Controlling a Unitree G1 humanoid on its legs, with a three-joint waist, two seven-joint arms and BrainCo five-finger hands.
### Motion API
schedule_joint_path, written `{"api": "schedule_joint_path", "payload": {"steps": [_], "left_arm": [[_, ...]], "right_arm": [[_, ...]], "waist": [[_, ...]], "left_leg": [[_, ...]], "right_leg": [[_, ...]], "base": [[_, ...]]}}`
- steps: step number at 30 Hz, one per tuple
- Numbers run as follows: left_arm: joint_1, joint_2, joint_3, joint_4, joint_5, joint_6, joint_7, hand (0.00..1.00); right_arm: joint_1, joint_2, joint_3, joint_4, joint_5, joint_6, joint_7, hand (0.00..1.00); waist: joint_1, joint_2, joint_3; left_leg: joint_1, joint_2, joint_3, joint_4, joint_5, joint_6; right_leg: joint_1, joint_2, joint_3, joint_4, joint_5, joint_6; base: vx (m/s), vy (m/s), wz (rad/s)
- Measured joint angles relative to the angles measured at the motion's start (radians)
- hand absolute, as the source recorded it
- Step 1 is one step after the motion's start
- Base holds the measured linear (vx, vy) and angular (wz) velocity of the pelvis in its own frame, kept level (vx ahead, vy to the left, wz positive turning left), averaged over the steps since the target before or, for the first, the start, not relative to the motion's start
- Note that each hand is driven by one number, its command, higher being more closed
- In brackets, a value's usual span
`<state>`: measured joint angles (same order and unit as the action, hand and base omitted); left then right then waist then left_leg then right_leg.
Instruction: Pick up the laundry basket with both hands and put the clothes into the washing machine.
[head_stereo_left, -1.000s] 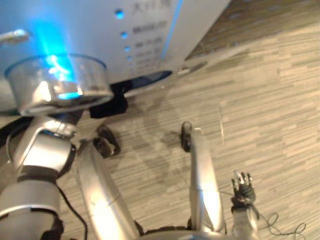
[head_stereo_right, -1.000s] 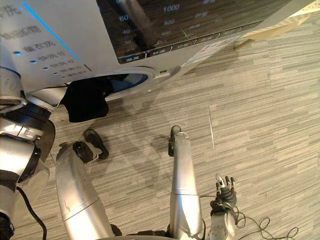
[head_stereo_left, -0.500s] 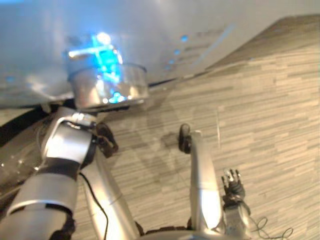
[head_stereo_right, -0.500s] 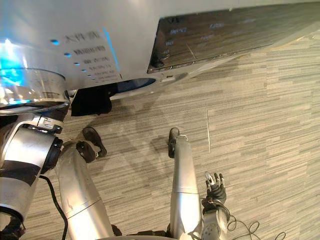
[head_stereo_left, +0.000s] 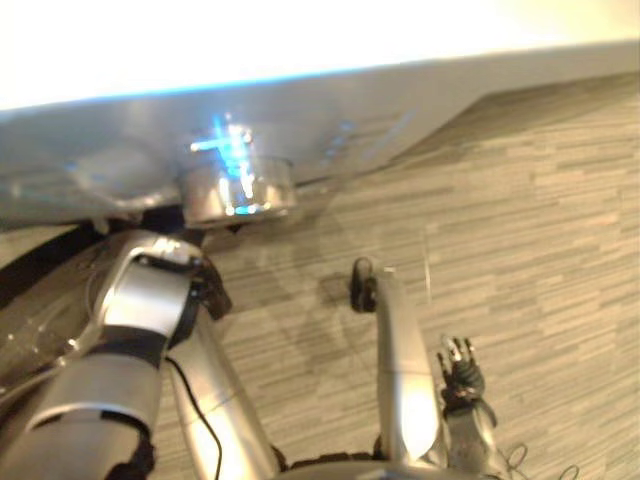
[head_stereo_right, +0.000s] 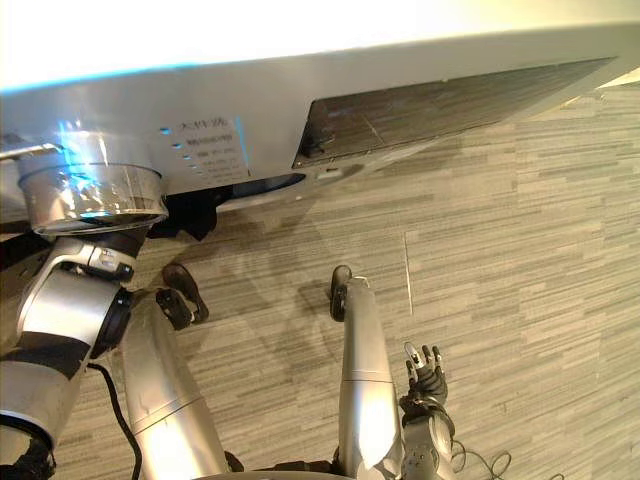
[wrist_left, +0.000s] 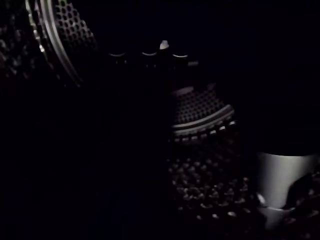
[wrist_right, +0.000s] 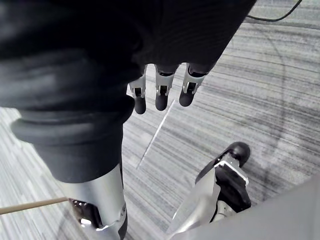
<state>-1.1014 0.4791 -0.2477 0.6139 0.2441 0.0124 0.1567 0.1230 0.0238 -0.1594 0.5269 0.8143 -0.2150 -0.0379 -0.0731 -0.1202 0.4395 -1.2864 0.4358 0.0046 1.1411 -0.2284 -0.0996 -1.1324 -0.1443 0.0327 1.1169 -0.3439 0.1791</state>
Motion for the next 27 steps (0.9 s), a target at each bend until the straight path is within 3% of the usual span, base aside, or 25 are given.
{"api": "schedule_joint_path", "payload": {"steps": [2,5,11,14,18,21,25,27], "left_arm": [[0.12,0.001,0.022,-0.155,-0.04,-0.028,0.025,0.0],[0.291,-0.012,0.084,-0.311,-0.047,-0.03,0.067,0.0],[0.593,-0.202,0.294,-0.5,-0.033,-0.018,0.107,0.0],[0.659,-0.284,0.322,-0.532,-0.033,-0.019,0.131,0.0],[0.738,-0.401,0.338,-0.529,-0.047,-0.025,0.164,0.0],[0.782,-0.47,0.338,-0.472,-0.127,-0.042,0.199,0.0],[0.862,-0.475,0.296,-0.35,-0.18,-0.054,0.189,0.0],[0.924,-0.474,0.254,-0.283,-0.216,-0.058,0.138,0.0]], "right_arm": [[-0.002,0.001,0.0,-0.001,-0.002,0.004,0.0,0.0],[-0.003,-0.005,-0.007,-0.004,-0.01,0.003,-0.001,0.0],[-0.005,-0.018,-0.034,-0.033,-0.033,-0.001,-0.017,0.0],[-0.007,-0.034,-0.037,-0.041,-0.04,-0.002,-0.026,0.0],[-0.009,-0.032,-0.048,-0.04,-0.04,-0.004,-0.043,0.0],[-0.018,-0.032,-0.071,-0.019,-0.04,-0.004,-0.06,0.0],[-0.021,-0.032,-0.077,0.064,-0.049,0.001,-0.081,0.0],[-0.021,-0.03,-0.077,0.123,-0.071,0.015,-0.095,0.0]], "waist": [[0.004,0.001,0.001],[-0.001,0.006,0.003],[0.015,0.041,0.02],[0.038,0.057,0.027],[0.052,0.071,0.021],[0.064,0.083,0.015],[0.084,0.097,0.005],[0.092,0.106,-0.052]], "left_leg": [[0.044,-0.004,0.004,-0.014,0.002,-0.004],[0.105,-0.019,0.006,-0.045,0.005,-0.02],[0.218,-0.02,0.017,-0.121,0.025,-0.053],[0.257,-0.021,0.018,-0.157,0.035,-0.069],[0.306,-0.027,0.01,-0.197,0.039,-0.076],[0.364,-0.038,0.015,-0.232,0.041,-0.076],[0.499,-0.065,0.026,-0.322,0.057,-0.076],[0.566,-0.079,0.045,-0.399,0.078,-0.068]], "right_leg": [[0.037,-0.005,-0.003,0.001,-0.013,-0.001],[0.084,-0.017,-0.009,0.004,-0.034,-0.013],[0.163,-0.019,-0.026,-0.005,-0.062,-0.032],[0.194,-0.018,-0.037,-0.017,-0.069,-0.041],[0.252,-0.021,-0.061,-0.044,-0.076,-0.048],[0.319,-0.032,-0.076,-0.085,-0.076,-0.047],[0.472,-0.055,-0.11,-0.176,-0.071,-0.041],[0.556,-0.068,-0.138,-0.265,-0.049,-0.032]], "base": [[0.07,-0.06,0.2],[0.06,-0.077,0.2],[0.07,-0.086,0.1],[0.05,-0.073,0.08],[0.05,-0.049,0.14],[0.07,-0.001,0.17],[0.09,0.011,0.32],[0.12,0.024,0.33]]}}
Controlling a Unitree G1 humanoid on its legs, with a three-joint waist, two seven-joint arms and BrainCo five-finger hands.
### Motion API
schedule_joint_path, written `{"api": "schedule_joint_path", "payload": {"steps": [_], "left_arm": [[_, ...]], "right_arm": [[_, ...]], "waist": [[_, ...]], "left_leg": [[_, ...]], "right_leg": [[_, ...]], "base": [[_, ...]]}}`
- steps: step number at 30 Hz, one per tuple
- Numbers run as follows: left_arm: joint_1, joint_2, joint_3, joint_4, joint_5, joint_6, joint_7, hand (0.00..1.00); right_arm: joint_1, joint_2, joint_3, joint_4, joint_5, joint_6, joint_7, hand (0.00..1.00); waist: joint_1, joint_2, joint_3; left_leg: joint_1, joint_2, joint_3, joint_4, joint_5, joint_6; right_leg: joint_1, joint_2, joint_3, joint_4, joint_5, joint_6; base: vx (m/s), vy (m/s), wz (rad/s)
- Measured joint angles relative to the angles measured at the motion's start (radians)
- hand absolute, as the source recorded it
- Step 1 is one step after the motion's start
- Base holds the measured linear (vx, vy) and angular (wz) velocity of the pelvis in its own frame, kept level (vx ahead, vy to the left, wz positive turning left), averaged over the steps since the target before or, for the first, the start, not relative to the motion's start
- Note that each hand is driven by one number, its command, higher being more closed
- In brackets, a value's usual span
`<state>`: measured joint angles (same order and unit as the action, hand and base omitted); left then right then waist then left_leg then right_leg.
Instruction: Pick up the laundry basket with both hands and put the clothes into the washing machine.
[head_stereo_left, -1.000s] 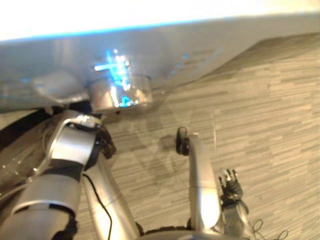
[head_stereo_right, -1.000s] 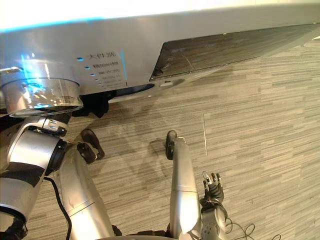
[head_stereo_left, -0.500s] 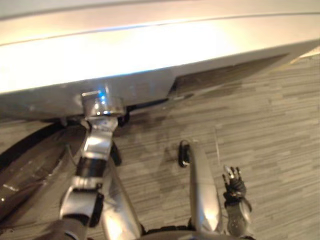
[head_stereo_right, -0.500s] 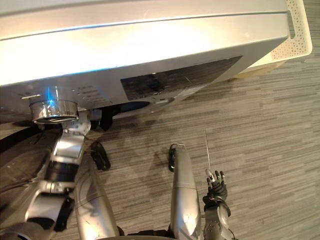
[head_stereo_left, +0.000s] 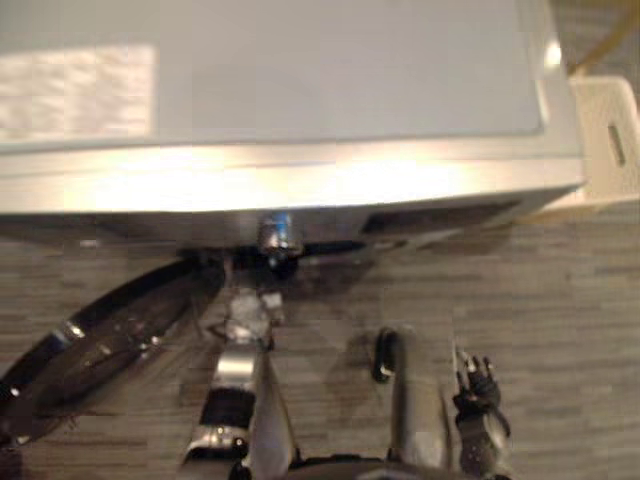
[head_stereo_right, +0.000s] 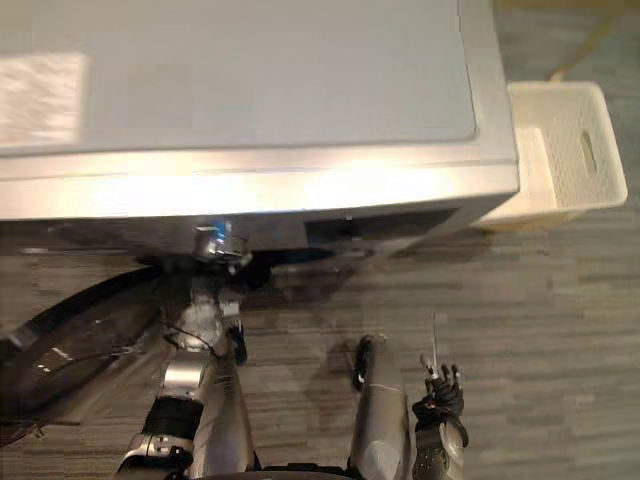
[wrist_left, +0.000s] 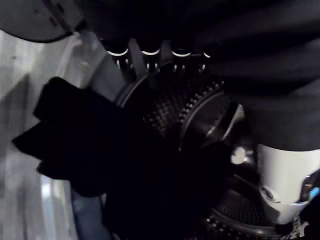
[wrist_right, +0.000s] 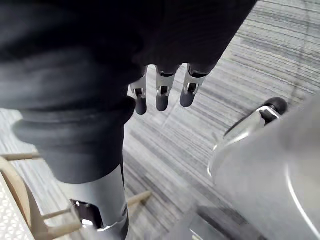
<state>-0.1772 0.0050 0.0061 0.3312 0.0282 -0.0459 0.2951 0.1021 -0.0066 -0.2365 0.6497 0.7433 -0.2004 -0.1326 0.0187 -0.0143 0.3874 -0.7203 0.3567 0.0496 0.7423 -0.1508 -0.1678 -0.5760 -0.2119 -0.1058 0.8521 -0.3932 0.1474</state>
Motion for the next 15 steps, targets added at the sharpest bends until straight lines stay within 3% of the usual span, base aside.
{"api": "schedule_joint_path", "payload": {"steps": [3,6,11,15], "left_arm": [[0.057,0.0,-0.025,0.086,0.002,-0.002,-0.049,0.0],[0.139,0.001,-0.061,0.159,0.021,-0.002,-0.103,0.0],[0.18,0.023,-0.099,0.313,0.069,-0.003,-0.151,0.0],[0.18,0.054,-0.136,0.425,0.101,-0.003,-0.166,0.0]], "right_arm": [[0.001,0.004,-0.003,0.041,-0.011,0.016,0.001,0.0],[0.02,0.032,-0.071,0.105,-0.046,0.04,0.003,0.0],[0.031,0.047,-0.12,0.211,-0.087,0.073,0.009,0.0],[0.01,0.034,-0.151,0.324,-0.107,0.087,0.009,0.0]], "waist": [[-0.001,-0.001,-0.031],[-0.003,-0.004,-0.118],[-0.006,-0.01,-0.222],[-0.013,-0.004,-0.248]], "left_leg": [[0.136,-0.027,0.031,-0.109,0.024,0.007],[0.262,-0.059,0.065,-0.226,0.048,0.011],[0.405,-0.101,0.097,-0.424,0.123,0.012],[0.492,-0.123,0.099,-0.551,0.178,0.005]], "right_leg": [[0.148,-0.019,-0.026,-0.13,0.037,0.014],[0.293,-0.037,-0.059,-0.283,0.084,0.033],[0.437,-0.05,-0.097,-0.494,0.161,0.046],[0.514,-0.037,-0.115,-0.613,0.212,0.046]], "base": [[0.15,0.074,0.26],[0.17,0.063,0.18],[0.12,-0.002,0.12],[0.08,-0.015,0.02]]}}
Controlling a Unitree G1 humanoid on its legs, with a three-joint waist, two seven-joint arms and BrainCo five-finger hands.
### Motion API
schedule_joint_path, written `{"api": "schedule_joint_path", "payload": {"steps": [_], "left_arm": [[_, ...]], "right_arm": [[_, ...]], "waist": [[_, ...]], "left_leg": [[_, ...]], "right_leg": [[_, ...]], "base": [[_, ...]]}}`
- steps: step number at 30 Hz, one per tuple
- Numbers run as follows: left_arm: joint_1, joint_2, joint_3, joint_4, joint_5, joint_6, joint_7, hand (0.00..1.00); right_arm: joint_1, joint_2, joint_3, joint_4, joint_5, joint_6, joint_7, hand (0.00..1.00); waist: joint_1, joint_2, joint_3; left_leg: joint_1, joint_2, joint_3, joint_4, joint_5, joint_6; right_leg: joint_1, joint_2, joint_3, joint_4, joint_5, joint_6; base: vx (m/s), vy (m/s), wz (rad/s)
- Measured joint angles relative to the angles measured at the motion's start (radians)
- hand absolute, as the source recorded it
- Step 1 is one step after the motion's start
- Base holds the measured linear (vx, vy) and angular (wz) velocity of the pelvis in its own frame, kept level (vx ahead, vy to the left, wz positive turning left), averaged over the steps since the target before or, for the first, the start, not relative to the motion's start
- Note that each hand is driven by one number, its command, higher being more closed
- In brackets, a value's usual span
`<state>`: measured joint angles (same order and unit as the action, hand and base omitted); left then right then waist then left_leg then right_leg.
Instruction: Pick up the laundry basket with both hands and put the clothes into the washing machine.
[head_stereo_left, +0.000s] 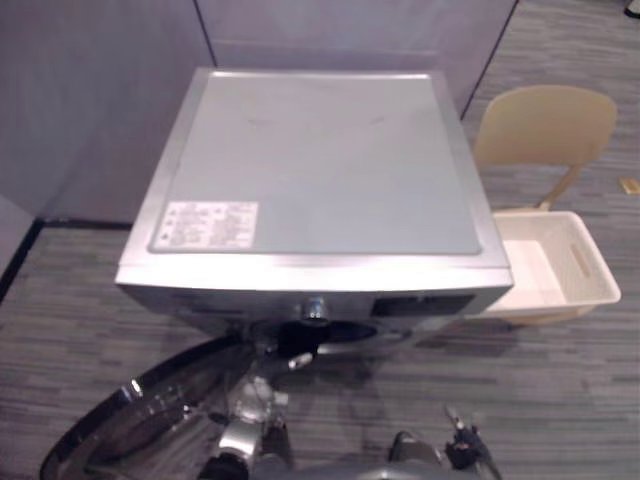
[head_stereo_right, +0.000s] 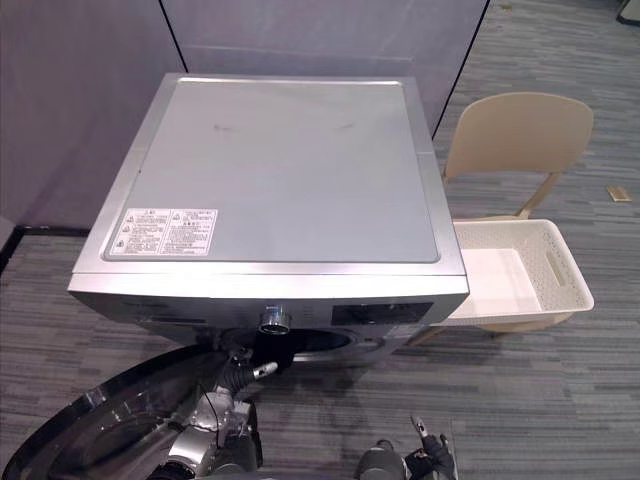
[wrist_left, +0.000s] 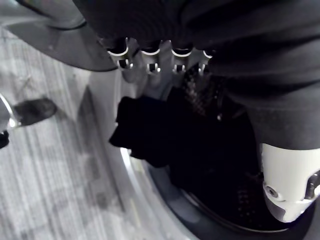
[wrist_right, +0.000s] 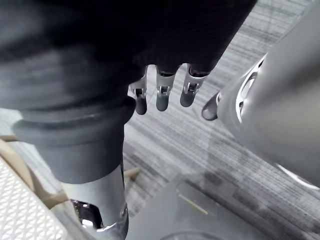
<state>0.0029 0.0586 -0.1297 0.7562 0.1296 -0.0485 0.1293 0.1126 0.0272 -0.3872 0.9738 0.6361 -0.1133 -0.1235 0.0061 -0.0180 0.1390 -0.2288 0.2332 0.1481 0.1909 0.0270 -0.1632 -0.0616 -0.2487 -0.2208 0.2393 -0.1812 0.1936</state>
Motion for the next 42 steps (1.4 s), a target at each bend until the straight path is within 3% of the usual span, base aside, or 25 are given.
{"api": "schedule_joint_path", "payload": {"steps": [5,10,12,16,20,25,30,37,42], "left_arm": [[-0.009,0.03,-0.068,0.099,0.043,-0.001,0.0,0.0],[-0.089,0.033,-0.116,0.163,0.083,0.0,0.005,0.0],[-0.176,0.032,-0.146,0.166,0.082,0.0,0.009,0.0],[-0.267,0.004,-0.129,0.166,0.069,0.001,0.033,0.0],[-0.301,-0.04,-0.052,0.164,-0.035,0.005,0.064,0.0],[-0.357,-0.084,0.025,0.157,-0.211,0.005,0.095,0.0],[-0.457,-0.118,0.061,0.157,-0.414,-0.006,0.095,0.0],[-0.533,-0.131,0.114,0.202,-0.538,-0.026,0.095,0.0],[-0.608,-0.12,0.151,0.238,-0.649,-0.026,0.098,0.0]], "right_arm": [[-0.009,-0.014,0.007,0.036,-0.011,0.005,0.02,0.0],[-0.05,-0.041,0.045,0.063,-0.01,0.004,0.019,0.0],[-0.107,-0.043,0.046,0.053,-0.008,0.001,0.017,0.0],[-0.129,-0.021,0.054,-0.03,0.003,-0.001,0.01,0.0],[-0.158,0.005,0.094,-0.071,0.032,-0.017,-0.009,0.0],[-0.186,0.008,0.192,-0.171,0.076,-0.046,-0.028,0.0],[-0.237,0.008,0.212,-0.219,0.1,-0.07,-0.051,0.0],[-0.274,-0.014,0.241,-0.299,0.105,-0.096,-0.052,0.0],[-0.286,-0.034,0.241,-0.367,0.11,-0.112,-0.057,0.0]], "waist": [[-0.046,-0.002,-0.003],[-0.051,-0.007,0.024],[-0.053,-0.014,0.101],[-0.046,-0.034,0.185],[-0.042,-0.057,0.223],[-0.04,-0.062,0.259],[-0.029,-0.061,0.312],[-0.015,-0.063,0.342],[-0.012,-0.075,0.369]], "left_leg": [[0.031,-0.003,0.005,-0.018,0.005,-0.001],[-0.04,0.014,0.017,0.025,0.009,0.003],[-0.116,0.028,0.005,0.079,0.008,0.007],[-0.209,0.034,-0.003,0.126,-0.007,0.015],[-0.293,0.035,0.007,0.137,-0.007,0.015],[-0.429,0.049,-0.009,0.219,-0.005,0.019],[-0.566,0.05,-0.048,0.371,-0.038,0.063],[-0.756,0.052,-0.093,0.566,-0.112,0.083],[-0.89,0.069,-0.095,0.673,-0.145,0.096]], "right_leg": [[0.024,0.002,0.007,-0.022,0.016,0.003],[-0.051,0.015,0.039,-0.009,0.042,-0.001],[-0.121,0.02,0.05,0.05,0.045,-0.004],[-0.217,0.015,0.06,0.115,0.04,-0.004],[-0.318,0.006,0.063,0.158,0.033,-0.018],[-0.442,0.003,0.065,0.229,0.031,-0.015],[-0.54,-0.014,0.067,0.347,-0.008,-0.004],[-0.709,-0.035,0.094,0.538,-0.086,0.009],[-0.862,-0.031,0.142,0.652,-0.108,0.006]], "base": [[0.0,0.002,-0.05],[-0.09,0.02,-0.17],[-0.23,0.043,-0.04],[-0.26,0.044,0.01],[-0.12,0.005,-0.02],[-0.02,0.014,-0.06],[0.04,0.05,0.05],[0.01,0.041,0.0],[-0.04,0.019,-0.18]]}}
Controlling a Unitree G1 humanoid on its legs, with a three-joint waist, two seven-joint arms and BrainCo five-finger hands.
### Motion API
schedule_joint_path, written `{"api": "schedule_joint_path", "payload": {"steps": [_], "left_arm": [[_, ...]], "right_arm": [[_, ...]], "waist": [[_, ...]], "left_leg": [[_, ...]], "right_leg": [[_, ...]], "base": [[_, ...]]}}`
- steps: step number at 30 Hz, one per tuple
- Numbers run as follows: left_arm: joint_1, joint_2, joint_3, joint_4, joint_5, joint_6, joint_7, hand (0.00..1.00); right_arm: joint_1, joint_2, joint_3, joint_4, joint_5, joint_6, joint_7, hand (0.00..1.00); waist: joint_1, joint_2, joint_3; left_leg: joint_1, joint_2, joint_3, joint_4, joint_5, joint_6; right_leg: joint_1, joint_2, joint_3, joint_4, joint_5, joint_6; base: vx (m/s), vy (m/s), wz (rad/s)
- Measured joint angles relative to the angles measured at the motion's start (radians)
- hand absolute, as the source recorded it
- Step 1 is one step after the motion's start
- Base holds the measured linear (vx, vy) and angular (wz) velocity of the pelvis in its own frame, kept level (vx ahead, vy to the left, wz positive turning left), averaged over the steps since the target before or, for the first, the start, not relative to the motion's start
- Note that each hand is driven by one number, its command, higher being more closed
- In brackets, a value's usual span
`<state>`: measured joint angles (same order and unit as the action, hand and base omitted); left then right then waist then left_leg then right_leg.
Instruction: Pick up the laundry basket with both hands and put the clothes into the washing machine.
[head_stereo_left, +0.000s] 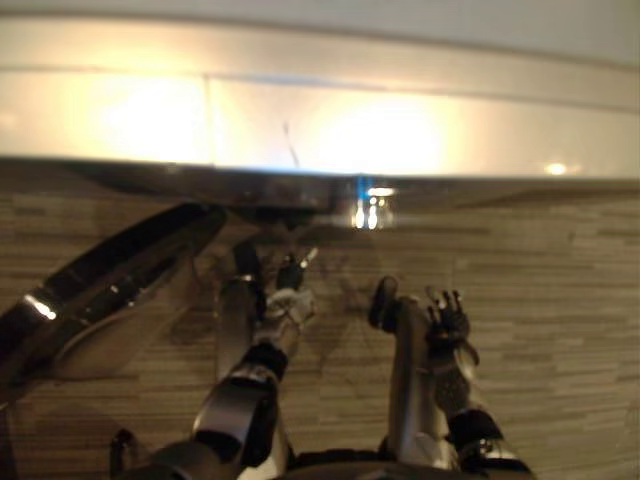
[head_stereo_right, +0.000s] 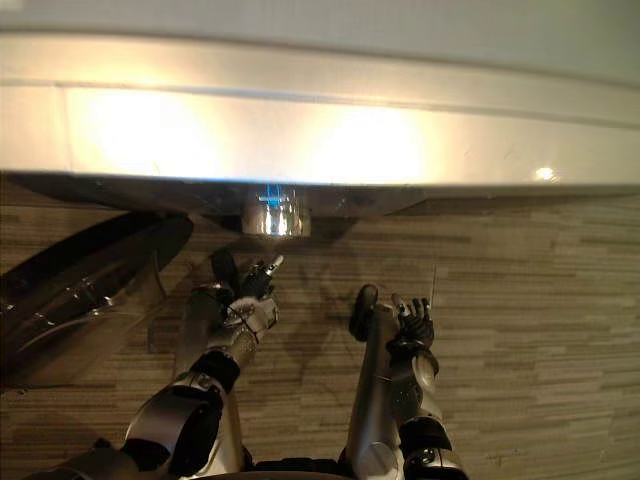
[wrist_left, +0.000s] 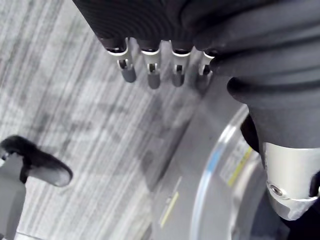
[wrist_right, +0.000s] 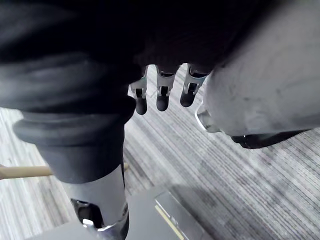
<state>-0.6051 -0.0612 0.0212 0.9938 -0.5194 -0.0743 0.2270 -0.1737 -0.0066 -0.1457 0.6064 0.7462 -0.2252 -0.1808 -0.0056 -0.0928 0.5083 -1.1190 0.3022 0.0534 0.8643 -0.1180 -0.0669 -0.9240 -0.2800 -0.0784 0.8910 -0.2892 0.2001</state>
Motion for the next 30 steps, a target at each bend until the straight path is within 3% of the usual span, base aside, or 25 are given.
{"api": "schedule_joint_path", "payload": {"steps": [3,9,15,19,23,24,25,27,30], "left_arm": [[-0.045,0.028,0.051,0.017,-0.05,-0.001,0.005,0.0],[-0.191,0.128,0.147,0.072,-0.255,0.008,0.02,0.0],[-0.332,0.264,0.178,0.007,-0.295,0.012,0.062,0.0],[-0.374,0.298,0.171,-0.019,-0.336,0.04,0.117,0.0],[-0.395,0.277,0.032,-0.04,-0.437,0.038,0.187,0.0],[-0.403,0.262,-0.06,-0.06,-0.466,0.027,0.183,0.0],[-0.414,0.227,-0.139,-0.09,-0.537,0.037,0.195,0.0],[-0.428,0.175,-0.252,-0.136,-0.581,0.045,0.192,0.0],[-0.504,0.117,-0.416,-0.142,-0.634,0.081,0.173,0.0]], "right_arm": [[-0.021,-0.016,-0.004,-0.004,0.003,-0.01,-0.018,0.0],[-0.068,-0.05,-0.038,-0.005,0.056,-0.019,-0.027,0.0],[-0.062,-0.04,-0.036,-0.055,0.068,-0.017,-0.031,0.0],[-0.046,-0.03,-0.036,-0.086,0.067,-0.017,-0.008,0.0],[-0.013,0.0,-0.057,-0.099,0.065,-0.035,0.012,0.0],[-0.002,0.011,-0.078,-0.098,0.066,-0.034,0.013,0.0],[0.024,0.009,-0.085,-0.115,0.066,-0.033,0.017,0.0],[0.052,0.028,-0.083,-0.122,0.068,-0.022,0.032,0.0],[0.078,0.037,-0.085,-0.123,0.069,-0.002,0.055,0.0]], "waist": [[-0.009,-0.012,0.008],[-0.022,-0.031,0.018],[-0.038,-0.035,0.02],[-0.04,-0.036,0.019],[-0.048,-0.034,0.018],[-0.052,-0.033,0.018],[-0.047,-0.027,0.017],[-0.07,-0.025,0.016],[-0.084,-0.024,0.015]], "left_leg": [[-0.073,0.015,0.0,0.053,-0.007,0.005],[-0.22,0.047,0.017,0.145,-0.024,0.025],[-0.267,0.105,0.061,0.183,-0.053,0.042],[-0.261,0.117,0.078,0.164,-0.057,0.044],[-0.249,0.113,0.104,0.153,-0.066,0.047],[-0.242,0.1,0.112,0.203,-0.086,0.03],[-0.204,0.094,0.093,0.27,-0.198,0.06],[-0.197,0.091,0.086,0.281,-0.194,0.053],[-0.154,0.105,0.085,0.282,-0.205,0.038]], "right_leg": [[-0.077,0.011,0.025,0.039,0.0,0.0],[-0.234,0.03,0.079,0.089,0.013,0.003],[-0.304,0.076,0.135,0.05,0.061,0.012],[-0.302,0.087,0.142,0.008,0.072,0.006],[-0.3,0.084,0.166,-0.024,0.073,0.004],[-0.296,0.072,0.17,-0.038,0.075,0.001],[-0.292,0.068,0.171,-0.01,0.076,0.002],[-0.278,0.073,0.182,-0.006,0.11,0.005],[-0.254,0.093,0.191,-0.006,0.111,0.011]], "base": [[-0.05,0.02,-0.25],[-0.05,0.053,-0.25],[-0.03,0.065,-0.41],[-0.02,0.025,-0.17],[-0.01,0.055,-0.06],[0.04,0.077,-0.07],[0.05,0.087,-0.08],[0.04,0.052,-0.02],[0.01,-0.027,-0.12]]}}
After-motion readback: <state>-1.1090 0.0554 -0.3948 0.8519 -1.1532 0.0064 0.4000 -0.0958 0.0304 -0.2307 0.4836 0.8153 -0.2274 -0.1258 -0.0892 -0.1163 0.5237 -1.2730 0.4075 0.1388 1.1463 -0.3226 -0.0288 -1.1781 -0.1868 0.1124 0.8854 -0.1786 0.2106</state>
